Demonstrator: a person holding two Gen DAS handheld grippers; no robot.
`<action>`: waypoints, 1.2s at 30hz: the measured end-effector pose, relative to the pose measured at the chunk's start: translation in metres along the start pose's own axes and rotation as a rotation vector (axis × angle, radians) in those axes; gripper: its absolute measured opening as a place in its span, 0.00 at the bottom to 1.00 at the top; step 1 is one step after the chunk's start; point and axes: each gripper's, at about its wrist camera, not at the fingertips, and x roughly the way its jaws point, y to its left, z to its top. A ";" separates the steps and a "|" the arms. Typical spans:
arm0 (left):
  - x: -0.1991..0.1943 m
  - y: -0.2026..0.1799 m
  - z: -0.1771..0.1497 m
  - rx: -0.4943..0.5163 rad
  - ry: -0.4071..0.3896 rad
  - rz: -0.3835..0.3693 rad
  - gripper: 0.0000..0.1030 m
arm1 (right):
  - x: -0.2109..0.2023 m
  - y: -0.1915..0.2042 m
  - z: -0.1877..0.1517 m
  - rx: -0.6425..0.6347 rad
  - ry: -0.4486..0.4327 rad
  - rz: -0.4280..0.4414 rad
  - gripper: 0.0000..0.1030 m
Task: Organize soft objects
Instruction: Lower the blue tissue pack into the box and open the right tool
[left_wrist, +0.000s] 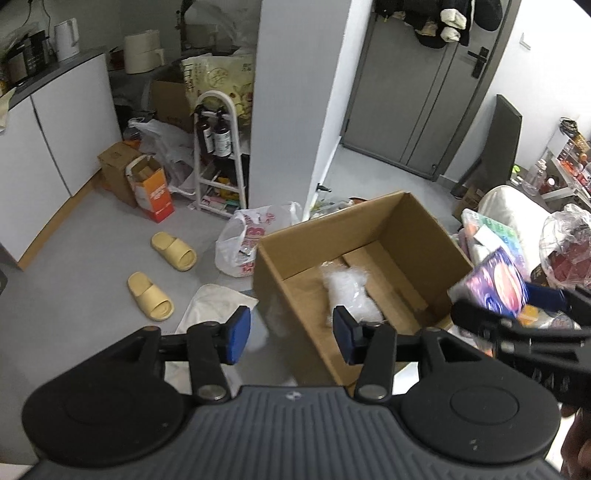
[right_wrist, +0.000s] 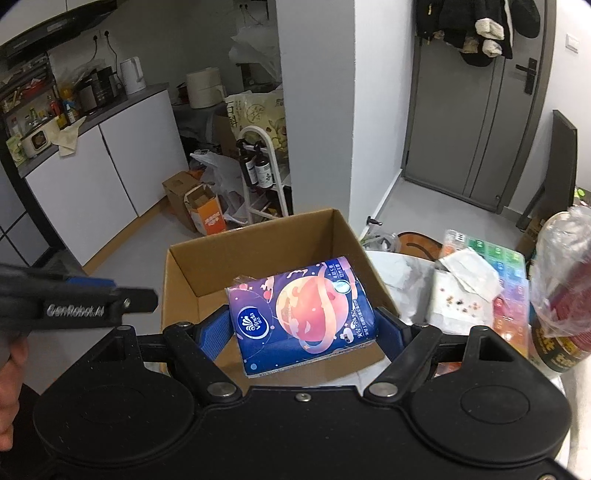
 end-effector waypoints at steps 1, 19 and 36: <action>-0.001 0.003 -0.001 -0.001 0.000 0.007 0.49 | 0.003 0.002 0.001 -0.003 0.002 0.003 0.76; -0.020 0.043 -0.017 -0.088 0.019 0.077 0.70 | 0.040 0.035 0.005 0.030 0.136 0.109 0.83; -0.038 0.013 -0.034 -0.009 0.012 0.050 0.79 | -0.021 0.000 -0.018 0.096 0.095 0.086 1.00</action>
